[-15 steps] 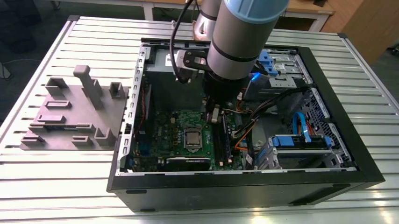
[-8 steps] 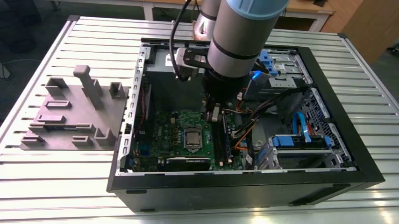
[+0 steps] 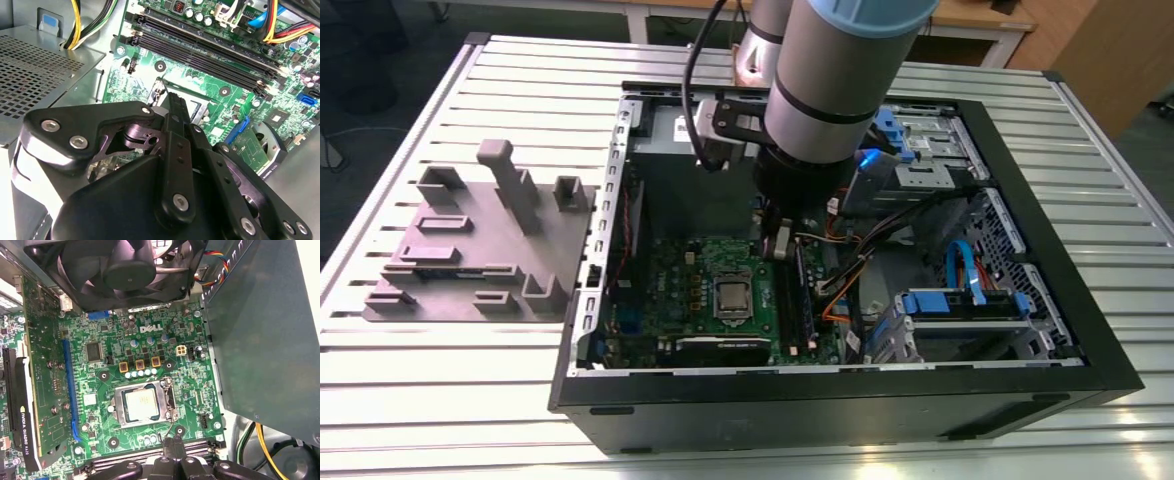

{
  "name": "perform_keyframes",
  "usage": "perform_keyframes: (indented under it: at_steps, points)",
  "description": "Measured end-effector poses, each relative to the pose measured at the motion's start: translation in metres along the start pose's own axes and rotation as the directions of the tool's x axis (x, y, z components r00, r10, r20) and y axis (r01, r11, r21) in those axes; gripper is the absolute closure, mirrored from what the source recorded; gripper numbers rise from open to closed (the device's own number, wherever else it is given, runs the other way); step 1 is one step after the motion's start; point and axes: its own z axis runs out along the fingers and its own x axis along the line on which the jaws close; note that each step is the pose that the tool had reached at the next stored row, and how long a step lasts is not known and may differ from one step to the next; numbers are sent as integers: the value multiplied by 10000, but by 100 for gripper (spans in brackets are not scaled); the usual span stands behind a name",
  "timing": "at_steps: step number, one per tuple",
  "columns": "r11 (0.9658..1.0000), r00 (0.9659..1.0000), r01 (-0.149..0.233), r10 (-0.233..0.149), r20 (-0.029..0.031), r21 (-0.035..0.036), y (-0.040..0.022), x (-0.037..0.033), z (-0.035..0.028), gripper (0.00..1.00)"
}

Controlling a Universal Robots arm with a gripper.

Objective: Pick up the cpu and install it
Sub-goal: 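Install the first cpu locking lever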

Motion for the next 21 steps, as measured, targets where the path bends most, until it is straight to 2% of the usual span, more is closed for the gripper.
perform_keyframes:
  at_steps: [5,7,18,21]
  points:
    - [10000,10000,0,0,1,0,1,-1,-9,90]
    - [10000,10000,-1,1,0,0,3,-4,-37,90]
    - [10000,10000,8,-8,0,-1,3,-4,-38,90]
    - [9993,9993,360,-360,-27,-20,4,-3,-38,90]
